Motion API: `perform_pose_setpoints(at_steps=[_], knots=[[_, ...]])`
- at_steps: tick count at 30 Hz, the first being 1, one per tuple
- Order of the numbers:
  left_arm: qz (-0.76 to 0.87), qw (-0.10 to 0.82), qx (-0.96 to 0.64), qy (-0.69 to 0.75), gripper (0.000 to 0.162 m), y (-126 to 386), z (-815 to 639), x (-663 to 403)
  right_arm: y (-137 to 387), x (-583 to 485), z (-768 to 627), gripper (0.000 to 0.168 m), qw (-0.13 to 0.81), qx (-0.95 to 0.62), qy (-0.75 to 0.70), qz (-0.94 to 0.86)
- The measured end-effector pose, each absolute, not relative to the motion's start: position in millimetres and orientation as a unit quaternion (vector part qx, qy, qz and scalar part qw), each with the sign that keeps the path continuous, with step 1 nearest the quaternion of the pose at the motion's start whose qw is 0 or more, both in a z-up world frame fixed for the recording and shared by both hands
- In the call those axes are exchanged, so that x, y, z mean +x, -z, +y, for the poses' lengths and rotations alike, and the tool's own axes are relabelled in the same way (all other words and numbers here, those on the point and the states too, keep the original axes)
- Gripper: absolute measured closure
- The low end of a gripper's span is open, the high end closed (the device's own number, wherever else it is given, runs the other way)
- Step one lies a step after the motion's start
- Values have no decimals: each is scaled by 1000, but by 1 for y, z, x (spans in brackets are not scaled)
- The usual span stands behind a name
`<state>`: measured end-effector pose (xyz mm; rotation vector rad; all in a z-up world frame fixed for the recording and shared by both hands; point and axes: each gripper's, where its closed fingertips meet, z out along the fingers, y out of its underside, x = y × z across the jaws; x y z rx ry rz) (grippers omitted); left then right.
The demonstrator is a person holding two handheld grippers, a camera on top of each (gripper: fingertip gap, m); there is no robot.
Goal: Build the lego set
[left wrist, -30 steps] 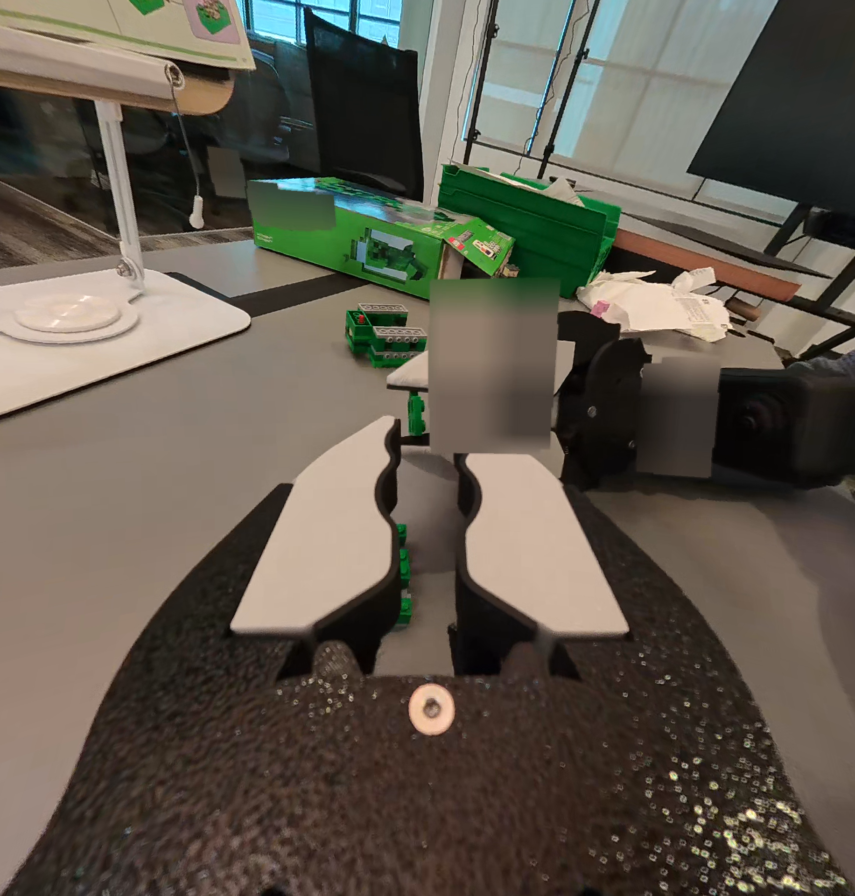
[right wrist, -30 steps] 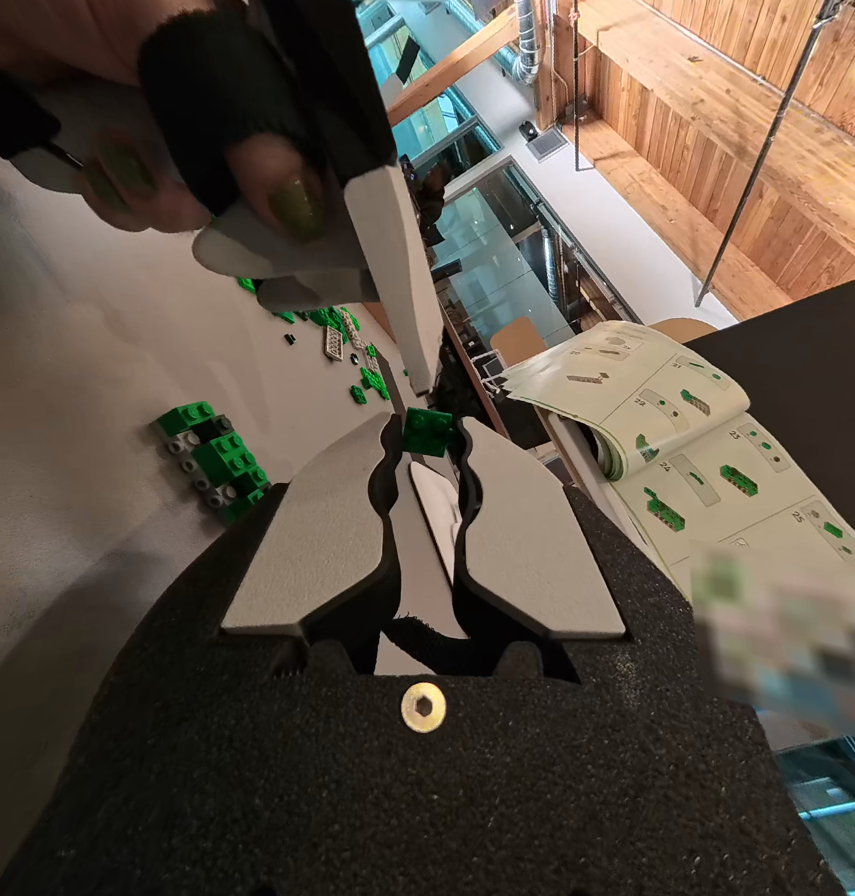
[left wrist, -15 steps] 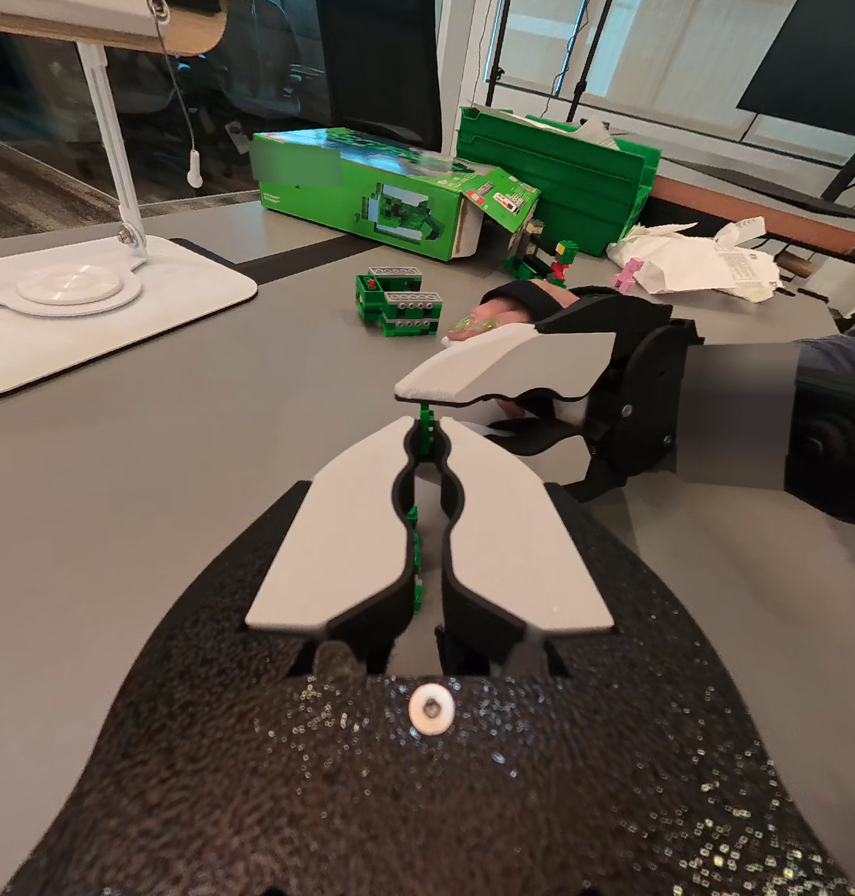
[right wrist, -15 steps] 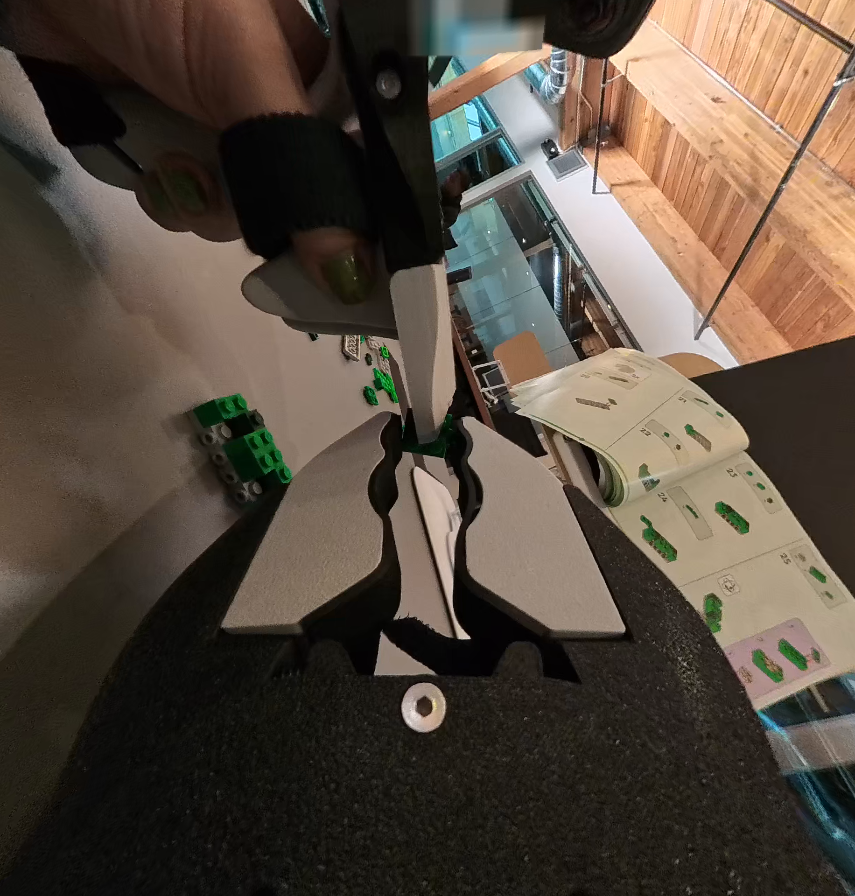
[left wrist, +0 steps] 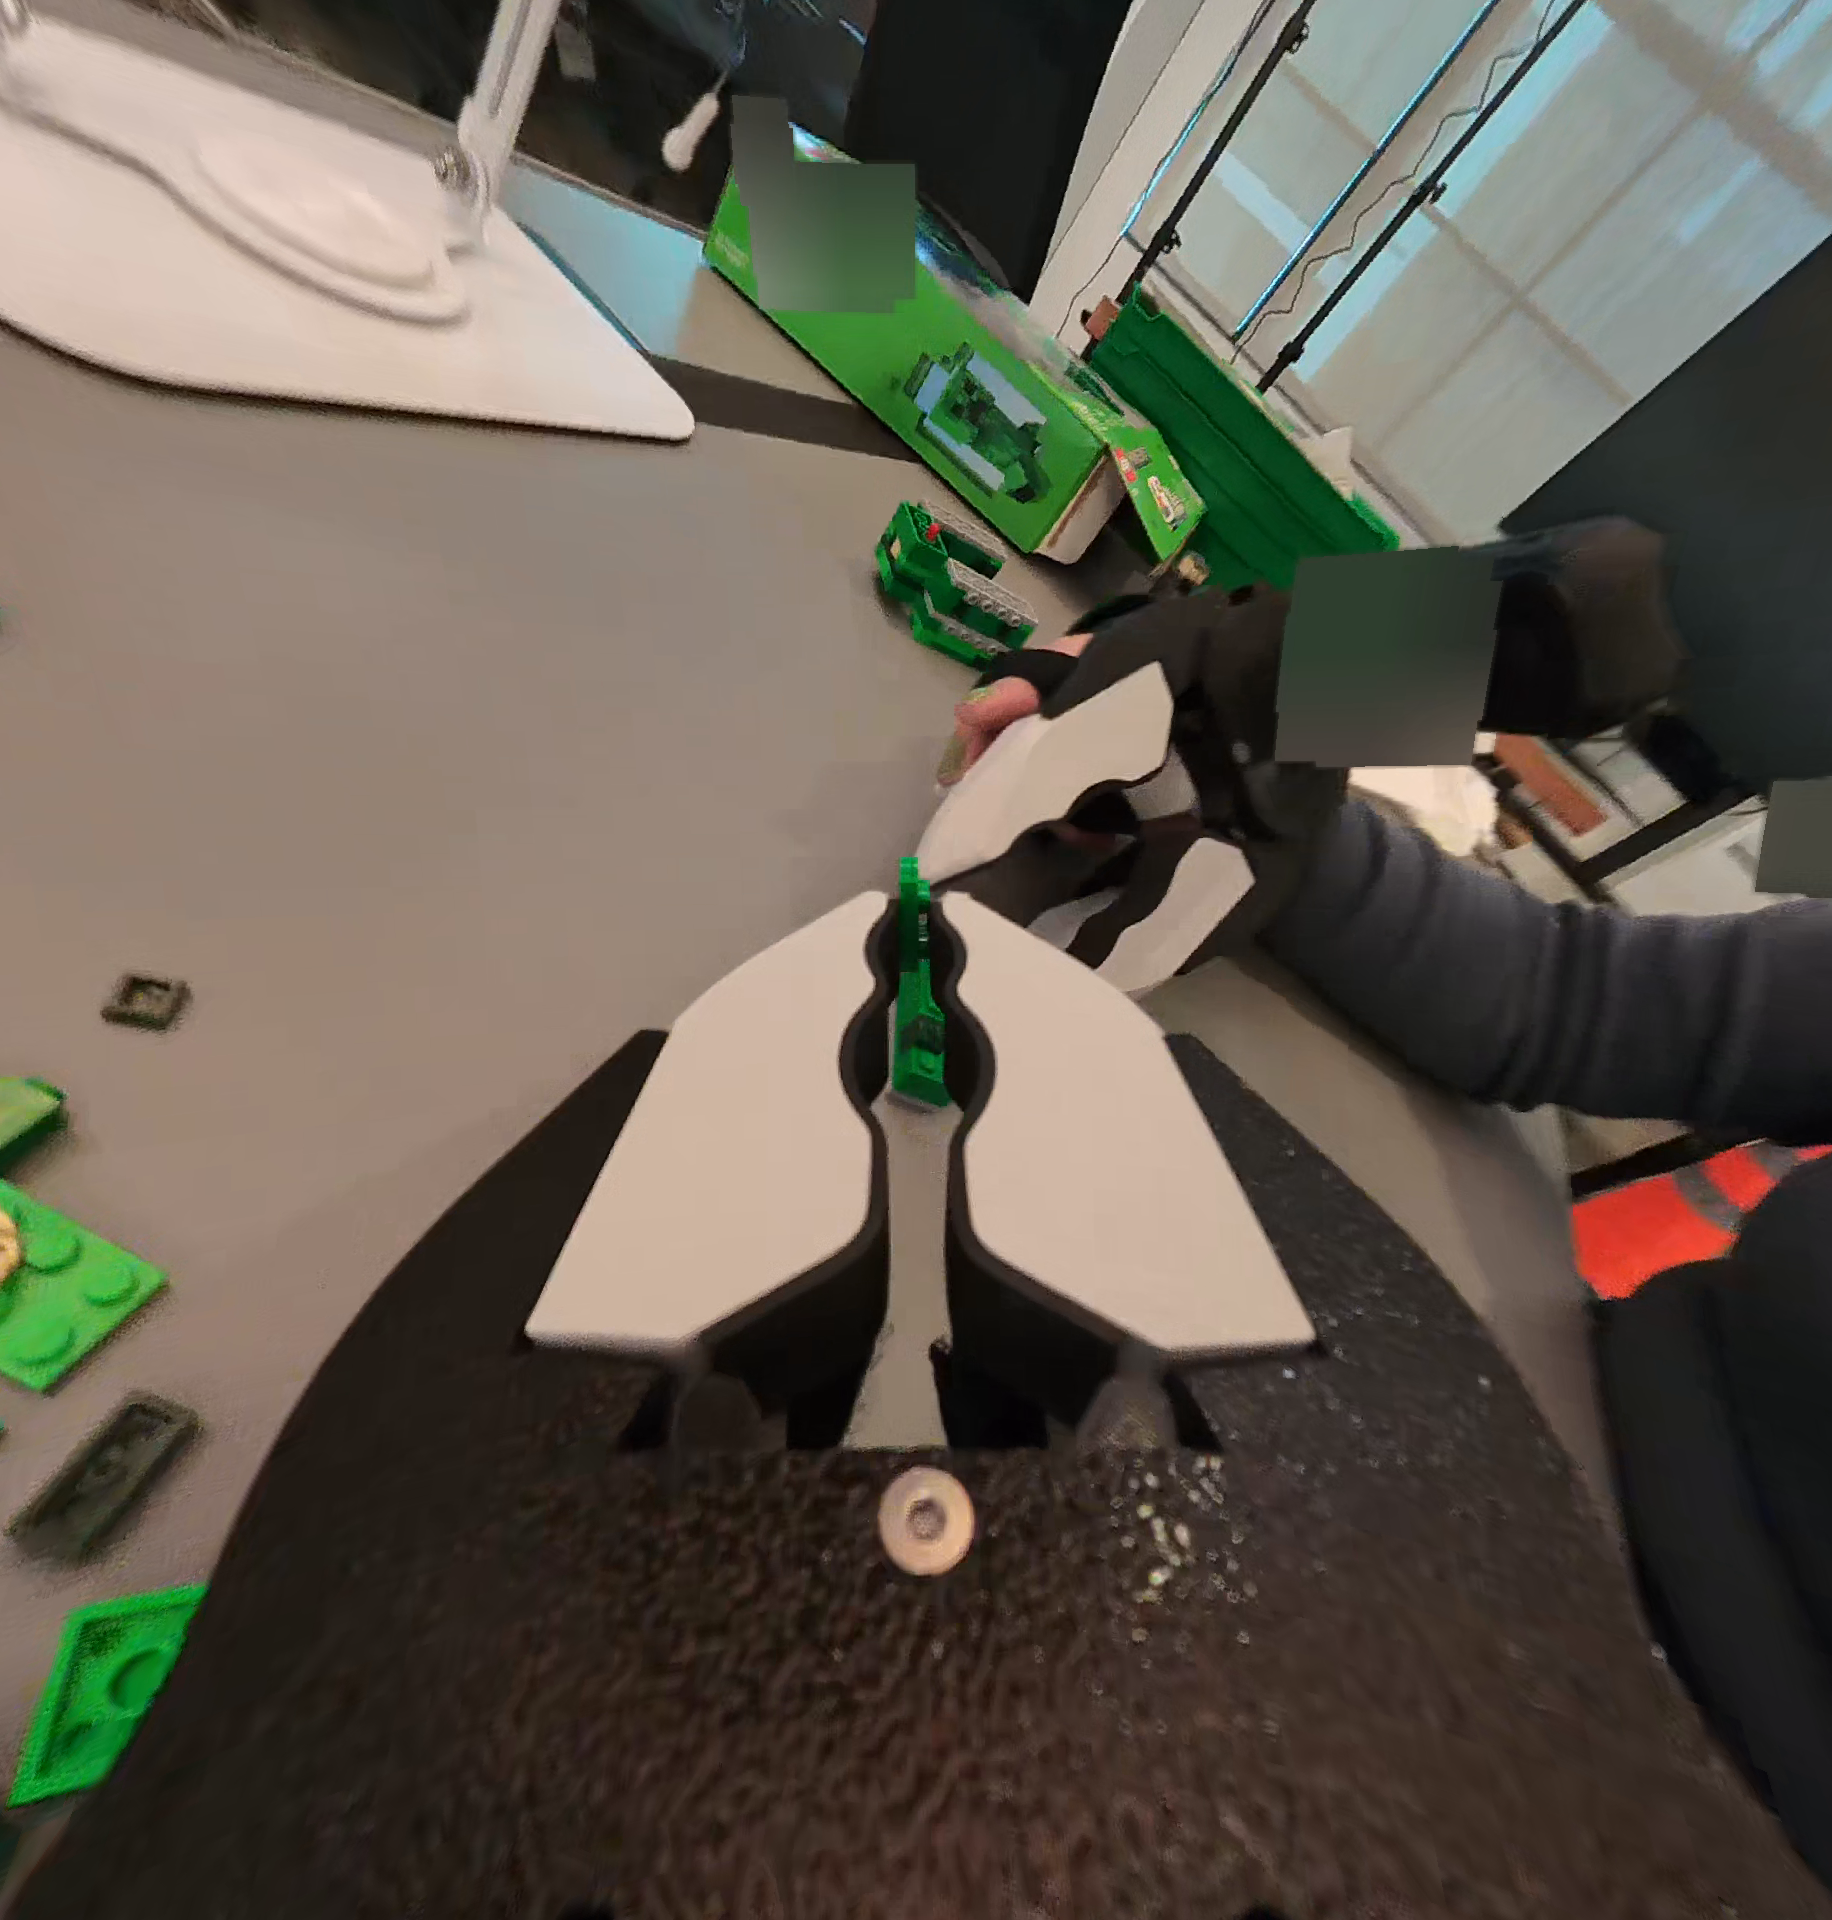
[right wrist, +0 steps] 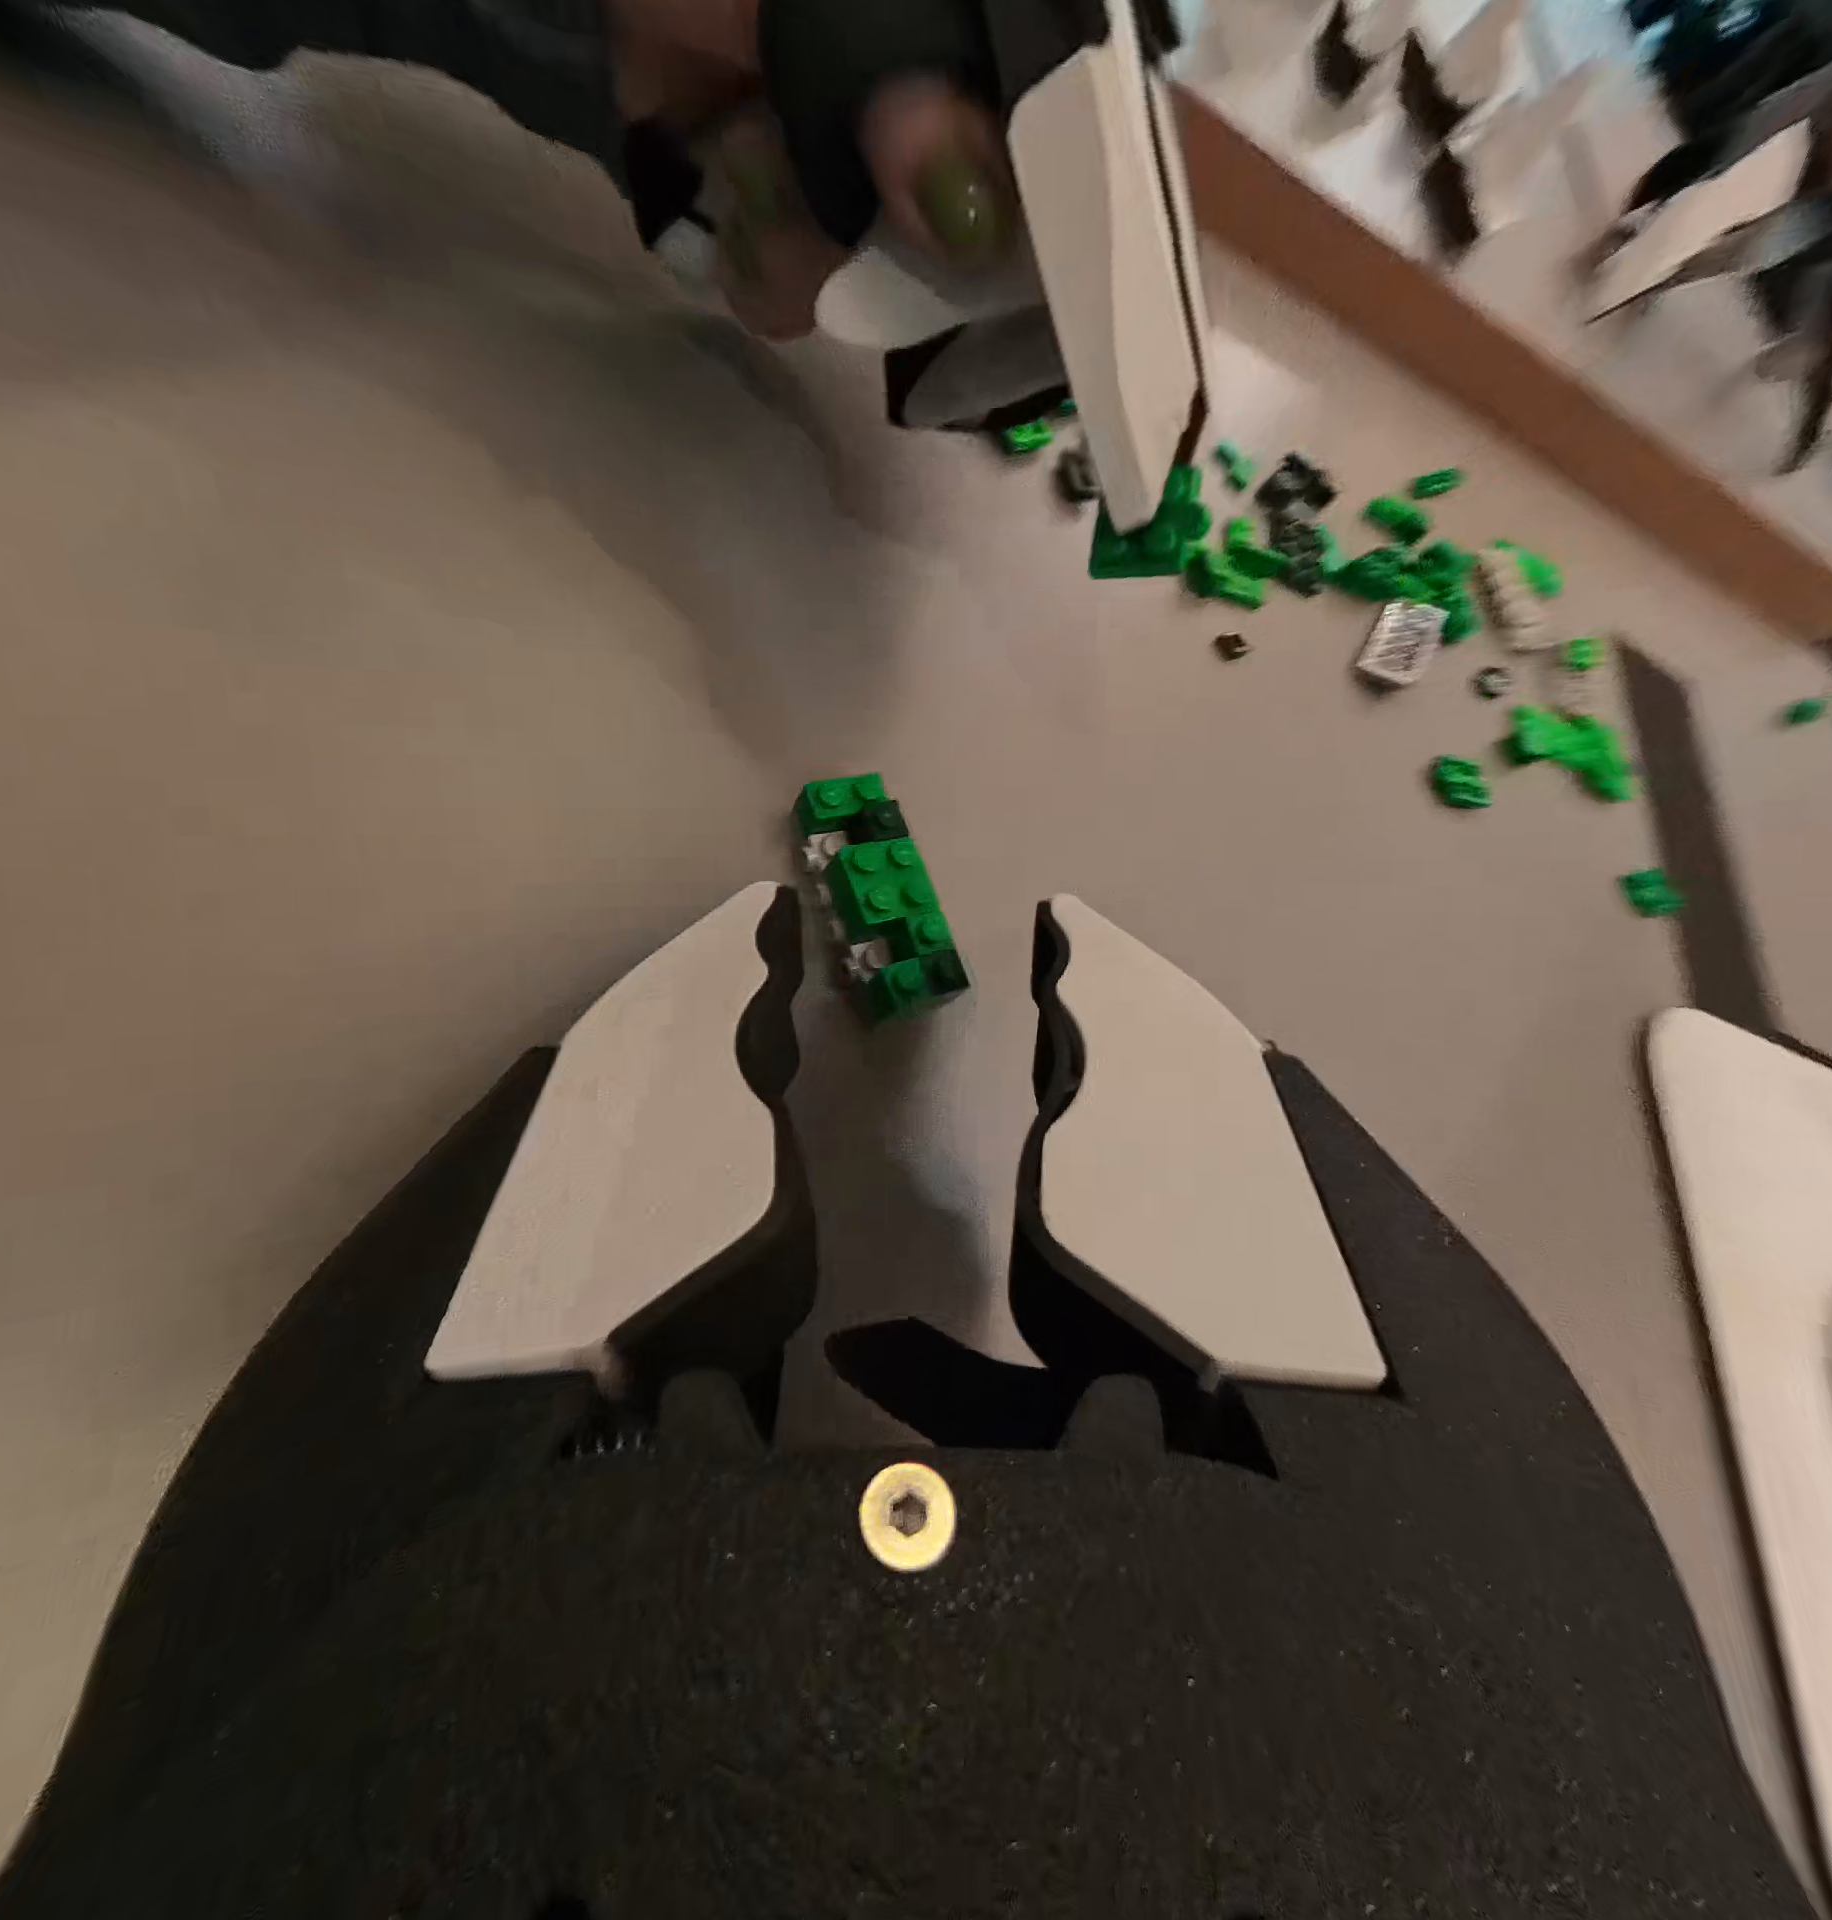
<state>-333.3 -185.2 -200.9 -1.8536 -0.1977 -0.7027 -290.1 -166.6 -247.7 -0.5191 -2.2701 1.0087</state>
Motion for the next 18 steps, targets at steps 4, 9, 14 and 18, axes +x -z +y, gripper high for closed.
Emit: perform_pose_setpoints(at_steps=[4,9,14,18], knots=[[-98,532,-771,335,158,204,-186,-331,255,-289,-173,128,215,-192,-391,-874],[-107,531,-766,346,158,207,-183,-331,256,-293,-174,151,223,-196,-385,-874],[-117,559,-734,368,158,197,-181,-333,236,-314,-158,152,406,-220,-352,-814],[-70,600,-697,388,158,178,-185,-327,215,-318,-157,152,545,-194,-293,-761]])
